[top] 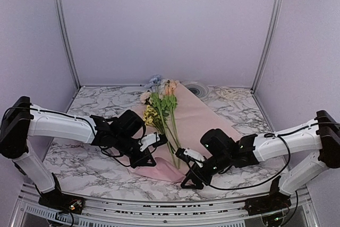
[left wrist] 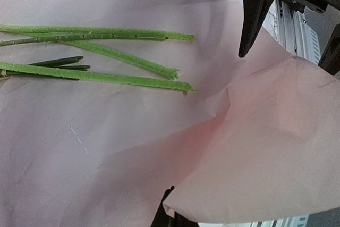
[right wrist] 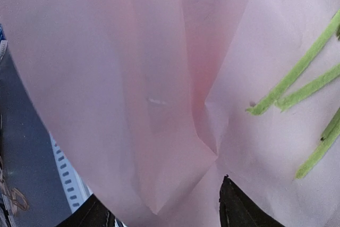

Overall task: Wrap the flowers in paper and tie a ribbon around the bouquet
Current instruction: Fold the bottom corner of the flattened wrapping paper at the center of the board.

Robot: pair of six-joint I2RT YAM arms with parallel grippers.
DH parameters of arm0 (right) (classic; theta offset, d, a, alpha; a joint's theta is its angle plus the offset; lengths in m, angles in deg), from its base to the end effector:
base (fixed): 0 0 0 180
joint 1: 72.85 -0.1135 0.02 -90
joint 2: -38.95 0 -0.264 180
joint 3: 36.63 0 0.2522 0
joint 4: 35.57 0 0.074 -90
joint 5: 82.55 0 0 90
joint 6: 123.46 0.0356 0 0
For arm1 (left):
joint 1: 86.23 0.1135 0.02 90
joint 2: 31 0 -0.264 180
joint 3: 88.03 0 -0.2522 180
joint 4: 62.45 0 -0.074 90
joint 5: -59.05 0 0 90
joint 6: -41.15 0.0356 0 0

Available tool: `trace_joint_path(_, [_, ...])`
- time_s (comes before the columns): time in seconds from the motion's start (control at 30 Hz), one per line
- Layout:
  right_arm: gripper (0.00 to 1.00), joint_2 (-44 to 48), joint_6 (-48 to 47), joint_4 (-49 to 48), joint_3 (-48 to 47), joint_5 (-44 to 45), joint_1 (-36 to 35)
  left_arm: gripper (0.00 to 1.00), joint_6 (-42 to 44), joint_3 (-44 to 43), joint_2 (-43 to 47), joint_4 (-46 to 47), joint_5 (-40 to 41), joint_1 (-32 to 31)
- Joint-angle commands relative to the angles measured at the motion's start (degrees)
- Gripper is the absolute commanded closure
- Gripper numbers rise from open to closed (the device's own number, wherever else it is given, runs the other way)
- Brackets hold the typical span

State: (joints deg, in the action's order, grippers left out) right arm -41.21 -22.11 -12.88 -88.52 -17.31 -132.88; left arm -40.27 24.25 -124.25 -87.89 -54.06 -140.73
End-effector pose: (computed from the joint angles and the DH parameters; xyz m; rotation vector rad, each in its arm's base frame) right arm 0.1190 0.2361 0.1716 -1.2796 2.3286 1.0201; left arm 0.1801 -0.2766 0.1855 1.4877 2.0715 -0.8305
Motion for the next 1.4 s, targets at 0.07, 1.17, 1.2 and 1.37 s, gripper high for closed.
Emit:
trace_joint_path(0.07, [0.52, -1.79, 0.34, -3.39, 1.89, 1.23, -1.76, 1.0, 0.28, -1.33, -1.31, -1.57, -0.57, 1.01])
trace_joint_path(1.17, [1.0, -7.21, -8.63, 19.56, -11.02, -4.88, 10.15, 1.0, -7.34, 16.42, 8.03, 14.31, 2.17, -0.3])
trace_joint_path(1.2, [1.0, -7.76, -8.96, 20.12, -11.6, -4.75, 10.68, 1.0, -7.65, 16.38, 8.19, 14.19, 2.99, -0.26])
trace_joint_path(1.37, [0.77, -9.17, -8.57, 18.17, -11.63, -7.22, 11.43, 1.0, -9.19, 15.93, 8.22, 13.31, 6.13, 0.16])
